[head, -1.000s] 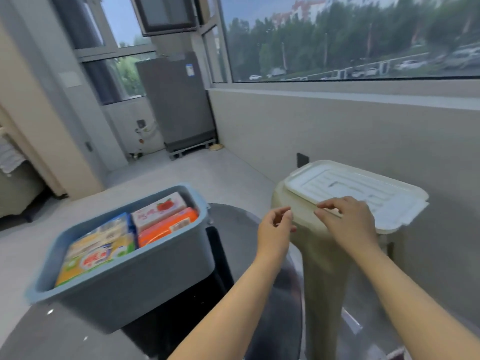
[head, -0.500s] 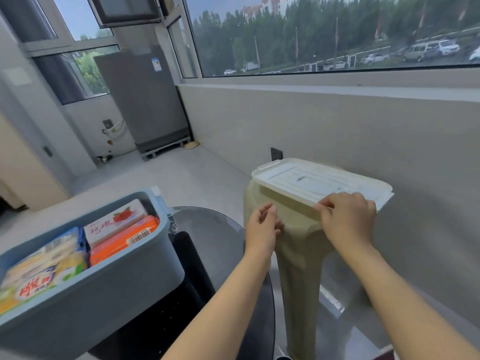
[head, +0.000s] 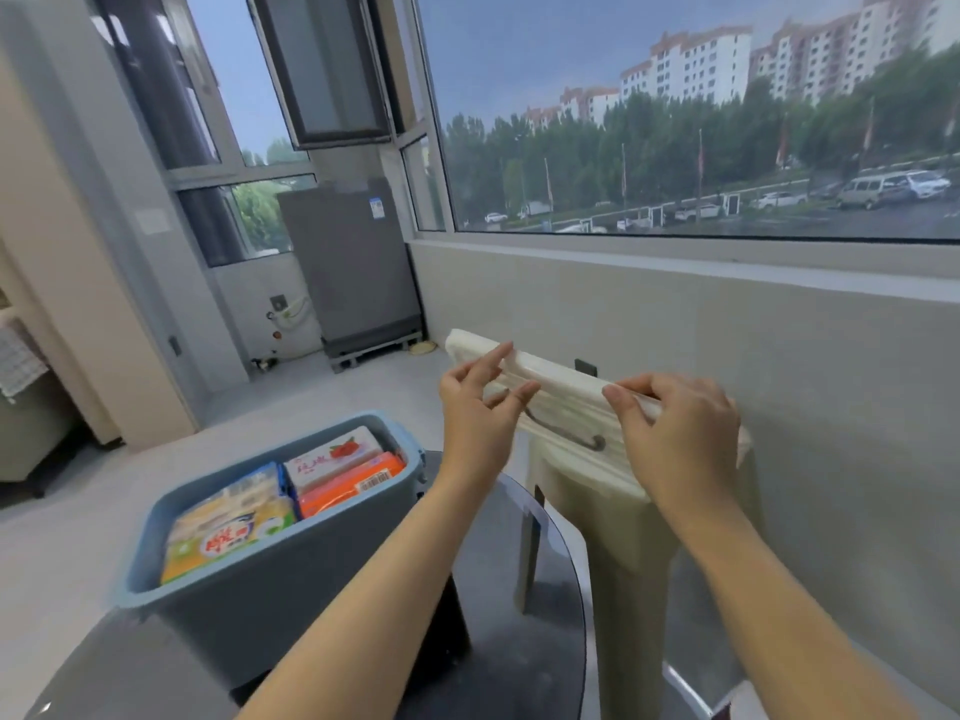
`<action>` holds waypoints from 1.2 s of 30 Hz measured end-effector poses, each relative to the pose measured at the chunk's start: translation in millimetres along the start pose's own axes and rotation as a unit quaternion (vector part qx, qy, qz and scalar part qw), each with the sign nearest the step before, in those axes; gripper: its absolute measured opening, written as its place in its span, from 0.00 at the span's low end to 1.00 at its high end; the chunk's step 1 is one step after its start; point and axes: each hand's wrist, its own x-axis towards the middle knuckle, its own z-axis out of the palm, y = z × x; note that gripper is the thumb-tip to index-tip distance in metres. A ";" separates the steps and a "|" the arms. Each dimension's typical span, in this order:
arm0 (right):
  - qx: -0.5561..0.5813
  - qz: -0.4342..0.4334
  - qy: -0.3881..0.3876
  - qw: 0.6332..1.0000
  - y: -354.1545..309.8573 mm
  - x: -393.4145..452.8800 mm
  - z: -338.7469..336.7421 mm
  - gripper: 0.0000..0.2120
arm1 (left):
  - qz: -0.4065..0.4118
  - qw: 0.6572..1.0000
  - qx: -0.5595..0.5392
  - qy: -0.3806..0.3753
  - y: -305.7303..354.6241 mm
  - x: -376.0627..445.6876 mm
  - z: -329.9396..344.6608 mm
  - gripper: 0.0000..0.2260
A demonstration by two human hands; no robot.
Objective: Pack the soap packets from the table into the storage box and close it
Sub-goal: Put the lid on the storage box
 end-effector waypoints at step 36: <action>0.332 0.065 -0.251 0.907 -149.3 8.6 122.8 0.22 | -0.148 0.946 0.037 0.285 -11.3 -55.1 -310.5 0.13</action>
